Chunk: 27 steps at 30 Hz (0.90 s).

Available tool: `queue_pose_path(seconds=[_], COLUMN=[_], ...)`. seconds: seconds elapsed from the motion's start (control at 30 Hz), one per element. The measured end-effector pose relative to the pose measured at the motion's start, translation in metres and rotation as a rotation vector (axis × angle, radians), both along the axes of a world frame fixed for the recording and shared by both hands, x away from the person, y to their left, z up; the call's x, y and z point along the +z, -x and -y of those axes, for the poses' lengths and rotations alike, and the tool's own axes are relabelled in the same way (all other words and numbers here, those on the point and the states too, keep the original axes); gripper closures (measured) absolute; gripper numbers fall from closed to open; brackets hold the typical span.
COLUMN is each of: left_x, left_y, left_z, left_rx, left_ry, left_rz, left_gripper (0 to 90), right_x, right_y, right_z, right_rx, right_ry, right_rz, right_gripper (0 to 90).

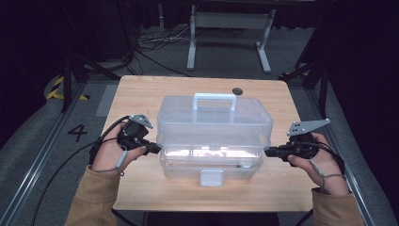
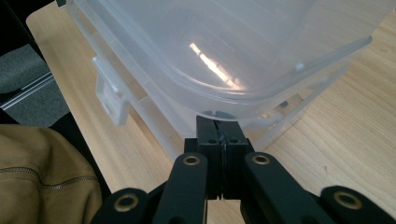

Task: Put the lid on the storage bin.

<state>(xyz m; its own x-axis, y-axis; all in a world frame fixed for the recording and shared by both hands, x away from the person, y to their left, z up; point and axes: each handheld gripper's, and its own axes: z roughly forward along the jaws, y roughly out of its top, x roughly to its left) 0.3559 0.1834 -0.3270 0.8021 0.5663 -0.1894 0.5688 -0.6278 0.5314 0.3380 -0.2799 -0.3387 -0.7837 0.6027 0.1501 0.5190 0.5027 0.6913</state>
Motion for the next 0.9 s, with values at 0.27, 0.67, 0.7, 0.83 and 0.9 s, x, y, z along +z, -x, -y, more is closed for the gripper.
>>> queue_pose_path(seconds=[0.27,0.67,0.7,0.83,0.9], left_x=[-0.0023,-0.0062,-0.0062,-0.0084,-0.0086], left_y=[0.0006,0.0017,0.0017,0.0018,0.0016], left_z=[0.001,0.0025,0.0025,0.0031,0.0032], left_rx=[-0.025,-0.074,-0.074,-0.085,-0.093], left_ry=[-0.012,-0.041,-0.041,-0.046,-0.058], left_rz=[-0.01,-0.03,-0.03,-0.044,-0.043], left_gripper=[90.0,90.0,90.0,90.0,90.0], right_x=[-0.0023,-0.0053,-0.0057,-0.0072,-0.0069], right_y=[0.0016,0.0021,0.0019,0.0018,0.0025], right_z=[0.0001,-0.0027,-0.0028,-0.0043,-0.0057], right_rx=[0.011,0.037,0.042,0.052,0.063], right_ry=[0.015,0.062,0.067,0.082,0.093], right_rz=[-0.007,-0.028,-0.029,-0.039,-0.043], right_gripper=[90.0,90.0,90.0,90.0,90.0])
